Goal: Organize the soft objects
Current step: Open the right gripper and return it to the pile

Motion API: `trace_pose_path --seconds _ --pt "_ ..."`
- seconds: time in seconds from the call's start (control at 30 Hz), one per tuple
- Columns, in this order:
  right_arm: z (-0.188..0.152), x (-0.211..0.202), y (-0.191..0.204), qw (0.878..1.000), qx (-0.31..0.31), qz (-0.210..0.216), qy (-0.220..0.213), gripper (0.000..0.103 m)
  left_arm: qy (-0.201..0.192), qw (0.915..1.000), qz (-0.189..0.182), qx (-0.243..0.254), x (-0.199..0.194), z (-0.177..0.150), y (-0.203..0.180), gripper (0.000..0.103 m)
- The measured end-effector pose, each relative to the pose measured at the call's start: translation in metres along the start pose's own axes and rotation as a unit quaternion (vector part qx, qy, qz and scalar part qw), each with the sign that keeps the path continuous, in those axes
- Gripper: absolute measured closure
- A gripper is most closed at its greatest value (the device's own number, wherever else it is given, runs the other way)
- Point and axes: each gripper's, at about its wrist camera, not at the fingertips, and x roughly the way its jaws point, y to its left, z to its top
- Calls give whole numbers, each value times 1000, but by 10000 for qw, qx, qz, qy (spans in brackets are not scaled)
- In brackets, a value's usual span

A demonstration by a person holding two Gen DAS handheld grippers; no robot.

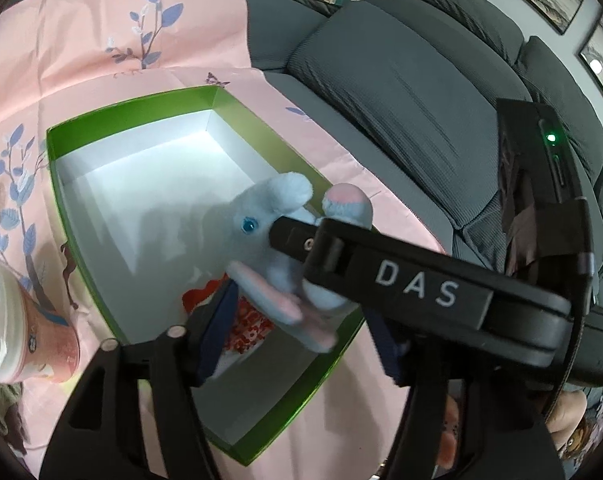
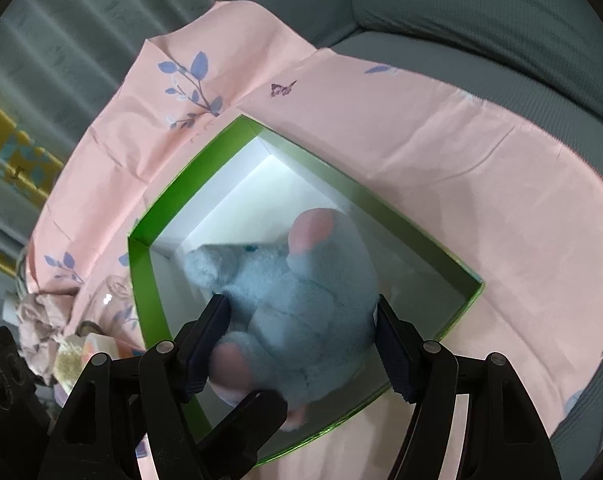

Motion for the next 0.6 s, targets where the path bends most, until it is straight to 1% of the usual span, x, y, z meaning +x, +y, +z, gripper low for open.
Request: trace_pose_path --seconds 0.07,0.1,0.13,0.17,0.2,0.27,0.33,0.4,0.47,0.5,0.57,0.6 --pt "1 -7 2 9998 -59 -92 -192 27 -27 10000 33 -20 -5 -2 1 37" --pt "1 -11 3 9995 -94 -144 -272 24 -43 10000 41 -5 -9 -4 2 35" --pt "0 -17 6 9989 -155 -220 -376 22 -60 9999 105 5 -14 -6 2 30" --pt "0 -21 8 9984 -199 -267 -448 17 -57 9998 166 30 -16 -7 2 28" --pt "0 -25 10 9978 -235 -308 -533 16 -56 9996 269 87 -19 -8 1 25" --pt "-1 -33 15 9969 -319 -295 -657 16 -187 9988 397 206 -31 -12 0 22" --pt "-3 -38 19 9964 -408 -217 -708 15 -290 9983 462 192 -41 -13 2 11" --pt "-4 -42 24 9960 -489 -124 -740 15 -397 9976 550 111 -53 -15 6 8" --pt "-6 -46 30 9952 -583 -104 -776 15 -518 9971 562 12 -66 -17 11 6" --pt "-7 -48 34 9947 -637 -97 -800 15 -549 9969 565 -50 -72 -18 14 2" --pt "-9 -52 40 9940 -723 -65 -821 14 -656 9965 443 -279 -88 -22 19 1" --pt "-10 -54 44 9936 -781 -37 -821 10 -709 9962 325 -394 -96 -26 22 1"
